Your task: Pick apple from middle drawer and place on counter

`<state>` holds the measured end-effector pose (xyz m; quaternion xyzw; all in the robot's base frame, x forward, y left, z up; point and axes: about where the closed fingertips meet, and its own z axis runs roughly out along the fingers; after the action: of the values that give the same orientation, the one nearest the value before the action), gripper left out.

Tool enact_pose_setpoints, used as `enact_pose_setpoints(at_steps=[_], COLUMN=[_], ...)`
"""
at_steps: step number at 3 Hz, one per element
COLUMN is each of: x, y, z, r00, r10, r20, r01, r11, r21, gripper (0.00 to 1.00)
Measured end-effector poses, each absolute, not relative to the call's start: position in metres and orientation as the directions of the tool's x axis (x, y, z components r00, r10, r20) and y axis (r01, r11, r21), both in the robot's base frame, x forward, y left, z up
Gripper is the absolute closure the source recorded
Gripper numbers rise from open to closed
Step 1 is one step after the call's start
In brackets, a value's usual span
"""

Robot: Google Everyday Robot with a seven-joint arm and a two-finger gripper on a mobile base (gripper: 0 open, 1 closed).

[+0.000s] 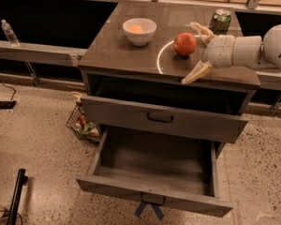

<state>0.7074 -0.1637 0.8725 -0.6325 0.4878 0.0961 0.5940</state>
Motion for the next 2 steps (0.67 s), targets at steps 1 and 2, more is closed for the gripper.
enact_pose_setpoints(at_steps=[1, 2], x=[0.7075, 0.7011], y=[-0.1655, -0.1701], z=[0.8730, 0.8793], r00=[0.502, 0.497], r10=[-0.500, -0.499], r20=[-0.706, -0.710], r01=[-0.727, -0.719], r11=[0.198, 0.222], r21=[-0.657, -0.658], gripper=[0.00, 0.00])
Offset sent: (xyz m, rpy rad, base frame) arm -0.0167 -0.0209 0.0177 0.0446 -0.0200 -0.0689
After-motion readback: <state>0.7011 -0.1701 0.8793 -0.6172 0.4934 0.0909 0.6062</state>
